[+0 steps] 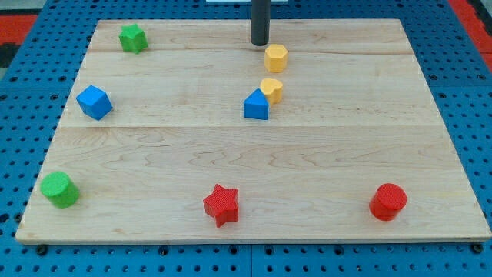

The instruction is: Place the hexagon to the top side of the heart

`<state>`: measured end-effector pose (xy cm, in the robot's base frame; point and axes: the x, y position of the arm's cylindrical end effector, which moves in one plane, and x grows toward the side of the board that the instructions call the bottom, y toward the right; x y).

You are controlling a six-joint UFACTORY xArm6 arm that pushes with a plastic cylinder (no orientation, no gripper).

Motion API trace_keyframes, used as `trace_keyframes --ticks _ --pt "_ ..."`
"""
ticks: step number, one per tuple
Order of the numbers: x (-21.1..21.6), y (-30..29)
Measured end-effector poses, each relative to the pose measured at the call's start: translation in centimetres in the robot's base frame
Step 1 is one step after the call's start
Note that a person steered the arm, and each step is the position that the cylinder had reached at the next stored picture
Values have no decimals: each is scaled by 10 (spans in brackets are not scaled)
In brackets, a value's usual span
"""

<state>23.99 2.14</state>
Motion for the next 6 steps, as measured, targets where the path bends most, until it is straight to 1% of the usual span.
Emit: trace_keyframes --ticks 1,2,3,4,5,6 --pt "-1 6" --pt "43 9" --pt "74 9" --pt "47 19" --pt "31 48" --pt "49 70"
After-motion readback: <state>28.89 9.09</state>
